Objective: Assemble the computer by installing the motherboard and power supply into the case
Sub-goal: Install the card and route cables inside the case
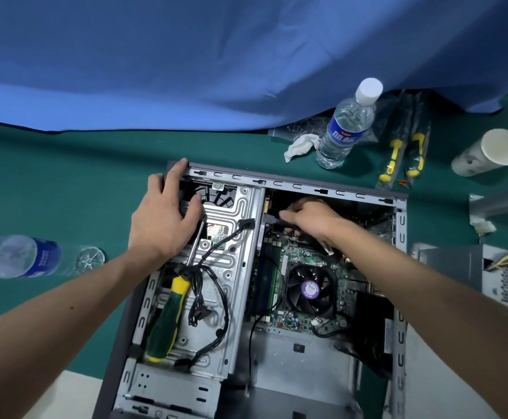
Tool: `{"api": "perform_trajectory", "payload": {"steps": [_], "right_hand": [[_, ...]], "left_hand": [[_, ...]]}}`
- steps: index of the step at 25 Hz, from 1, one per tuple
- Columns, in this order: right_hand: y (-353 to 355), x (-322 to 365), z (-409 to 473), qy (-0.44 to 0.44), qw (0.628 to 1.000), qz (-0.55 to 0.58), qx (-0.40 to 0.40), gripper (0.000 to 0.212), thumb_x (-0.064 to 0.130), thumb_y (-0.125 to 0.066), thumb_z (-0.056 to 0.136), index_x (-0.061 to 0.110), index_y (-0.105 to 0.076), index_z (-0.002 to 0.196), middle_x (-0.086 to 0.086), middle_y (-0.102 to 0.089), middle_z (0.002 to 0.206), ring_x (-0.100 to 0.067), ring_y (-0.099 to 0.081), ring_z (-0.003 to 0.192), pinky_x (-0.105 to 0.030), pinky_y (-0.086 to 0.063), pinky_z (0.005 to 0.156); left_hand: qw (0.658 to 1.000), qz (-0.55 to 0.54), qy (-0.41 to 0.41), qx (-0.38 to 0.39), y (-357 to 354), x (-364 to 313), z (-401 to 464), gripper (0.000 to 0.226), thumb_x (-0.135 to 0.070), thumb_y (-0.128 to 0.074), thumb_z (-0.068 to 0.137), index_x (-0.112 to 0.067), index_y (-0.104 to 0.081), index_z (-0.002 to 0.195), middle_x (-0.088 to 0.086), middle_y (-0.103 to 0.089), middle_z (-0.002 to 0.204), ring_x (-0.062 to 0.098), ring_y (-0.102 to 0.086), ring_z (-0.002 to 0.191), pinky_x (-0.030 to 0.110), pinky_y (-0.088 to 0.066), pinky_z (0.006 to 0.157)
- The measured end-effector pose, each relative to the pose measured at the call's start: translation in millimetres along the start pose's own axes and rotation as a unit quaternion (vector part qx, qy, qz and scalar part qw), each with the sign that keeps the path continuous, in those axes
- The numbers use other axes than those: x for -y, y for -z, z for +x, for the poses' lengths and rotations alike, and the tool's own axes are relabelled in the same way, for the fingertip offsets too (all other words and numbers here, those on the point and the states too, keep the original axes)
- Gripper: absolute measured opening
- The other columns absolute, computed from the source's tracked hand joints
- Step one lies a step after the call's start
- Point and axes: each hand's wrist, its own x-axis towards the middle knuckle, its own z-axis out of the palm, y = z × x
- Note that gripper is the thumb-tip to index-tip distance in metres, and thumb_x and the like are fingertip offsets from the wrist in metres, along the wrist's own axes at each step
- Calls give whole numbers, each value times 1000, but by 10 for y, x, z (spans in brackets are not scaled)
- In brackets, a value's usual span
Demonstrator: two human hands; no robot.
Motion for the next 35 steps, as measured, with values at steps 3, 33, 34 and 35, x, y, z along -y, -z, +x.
{"api": "perform_trajectory", "payload": {"steps": [3, 33, 34, 35], "right_hand": [[69, -36, -317, 89, 987, 123, -60, 29, 43, -50, 100, 29, -75, 102, 15, -69, 106, -3, -62, 91, -19, -44, 80], [227, -363, -1133, 195, 919, -232, -253, 29, 27, -51, 100, 15, -64, 123, 0, -68, 111, -18, -53, 109, -35, -45, 95], [256, -489, -1190, 194, 911, -260, -256, 27, 27, -52, 99, 14, -68, 115, 0, -69, 103, -18, -54, 104, -34, -45, 91], [262, -591, -1220, 197, 902, -292, -251, 25, 28, -52, 98, 15, -70, 108, 2, -70, 97, -17, -55, 98, -34, -45, 90]], "left_hand": [[1000, -3, 1, -5, 5, -3, 32, 58, -55, -41, 94, -43, -21, 147, -2, -39, 123, 17, -47, 75, 35, -40, 68], [1000, 0, 14, 10, 11, -11, 44, 58, -57, -39, 95, -44, -19, 147, 3, -41, 124, 20, -49, 76, 39, -42, 71], [1000, -2, 13, 11, 11, -15, 42, 58, -57, -39, 94, -44, -19, 147, 3, -41, 124, 20, -49, 76, 39, -42, 71], [1000, -4, 14, 11, 14, -18, 43, 58, -58, -38, 95, -44, -19, 147, 3, -41, 124, 21, -50, 76, 39, -42, 71]]}}
